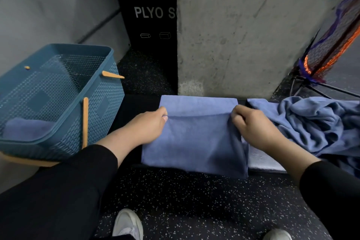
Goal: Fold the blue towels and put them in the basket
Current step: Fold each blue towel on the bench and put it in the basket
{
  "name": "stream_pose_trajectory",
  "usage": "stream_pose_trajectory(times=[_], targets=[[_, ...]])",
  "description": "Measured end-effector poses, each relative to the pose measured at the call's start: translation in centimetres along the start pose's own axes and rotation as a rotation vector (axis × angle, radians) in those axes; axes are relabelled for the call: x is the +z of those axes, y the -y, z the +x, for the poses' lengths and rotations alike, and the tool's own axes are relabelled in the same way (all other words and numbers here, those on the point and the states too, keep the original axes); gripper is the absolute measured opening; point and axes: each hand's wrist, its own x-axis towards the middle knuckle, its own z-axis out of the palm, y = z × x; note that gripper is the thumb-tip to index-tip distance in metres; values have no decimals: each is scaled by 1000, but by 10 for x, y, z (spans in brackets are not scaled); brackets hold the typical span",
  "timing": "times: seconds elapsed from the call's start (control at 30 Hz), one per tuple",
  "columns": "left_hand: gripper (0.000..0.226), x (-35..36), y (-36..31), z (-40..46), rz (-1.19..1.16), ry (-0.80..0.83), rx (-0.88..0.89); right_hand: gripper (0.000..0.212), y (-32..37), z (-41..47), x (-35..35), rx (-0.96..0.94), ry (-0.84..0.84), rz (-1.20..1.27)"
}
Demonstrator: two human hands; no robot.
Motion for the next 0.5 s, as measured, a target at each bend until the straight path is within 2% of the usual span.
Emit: stream_pose_trajectory(times=[0.17,0.33,0.4,0.5], targets=[[25,-2,0,27,20,-54,-48,23,-3,36,1,109,-51,29],[23,-7,-14,49,16,-421,-65,25,-27,66,20,135,-46,-26],[26,-5,-15,62,-24,-519,-53,24,-35,72,26,135,-53,-41],[26,6,-9,80,-129,-484,-41,25,-47,76,36,142,-52,-118]])
